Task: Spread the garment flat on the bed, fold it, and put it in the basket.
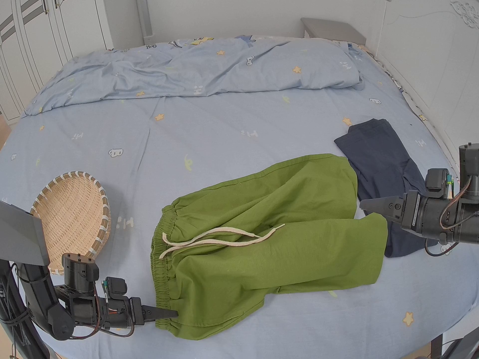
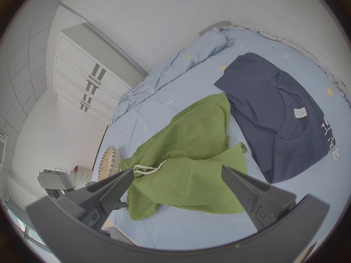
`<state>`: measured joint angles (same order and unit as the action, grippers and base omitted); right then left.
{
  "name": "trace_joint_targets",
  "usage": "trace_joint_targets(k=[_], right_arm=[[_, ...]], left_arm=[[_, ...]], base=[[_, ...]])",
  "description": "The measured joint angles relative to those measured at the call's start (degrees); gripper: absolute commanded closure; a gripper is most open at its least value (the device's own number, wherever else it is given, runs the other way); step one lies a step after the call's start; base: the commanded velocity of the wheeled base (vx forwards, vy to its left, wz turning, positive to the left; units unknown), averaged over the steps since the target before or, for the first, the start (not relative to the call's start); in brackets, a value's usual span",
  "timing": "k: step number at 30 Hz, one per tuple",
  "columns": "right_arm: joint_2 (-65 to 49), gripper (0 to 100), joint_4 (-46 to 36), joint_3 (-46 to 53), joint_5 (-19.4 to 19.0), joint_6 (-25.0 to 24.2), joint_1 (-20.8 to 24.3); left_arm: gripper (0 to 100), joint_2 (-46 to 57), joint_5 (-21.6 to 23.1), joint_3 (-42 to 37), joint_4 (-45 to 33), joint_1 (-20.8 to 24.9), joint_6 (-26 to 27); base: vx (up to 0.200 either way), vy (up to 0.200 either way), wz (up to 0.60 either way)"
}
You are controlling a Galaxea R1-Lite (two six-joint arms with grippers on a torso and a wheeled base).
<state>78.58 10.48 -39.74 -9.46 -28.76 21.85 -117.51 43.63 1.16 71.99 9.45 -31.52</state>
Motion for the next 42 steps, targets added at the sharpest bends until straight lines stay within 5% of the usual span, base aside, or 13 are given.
trace_joint_targets(k=[7, 15, 22, 42], right_arm=[[0.2, 0, 0.0, 0.5, -0.1, 0.0, -0.1], [-0.4, 0, -1.3, 3.1, -0.8, 0.0, -0.4], [-2.5, 0, -7.1, 7.9, -10.5, 0.4, -4.2], [6.1, 0, -6.6, 18.2, -21.2, 18.2, -15.8]], left_arm=[[100, -0.8, 0.1, -0.1, -0.7, -1.3, -0.9], [100, 5.1, 3.7, -0.1, -7.4, -8.6, -0.7], [100, 9.9, 7.0, -0.2, -10.3, -15.1, 0.0], [100, 12.2, 7.4, -0.1, -10.5, -22.0, 3.6]], base=[[0.0, 0.0, 0.0], [0.0, 0.0, 0.0], [0.0, 0.0, 0.0], [0.0, 0.0, 0.0]])
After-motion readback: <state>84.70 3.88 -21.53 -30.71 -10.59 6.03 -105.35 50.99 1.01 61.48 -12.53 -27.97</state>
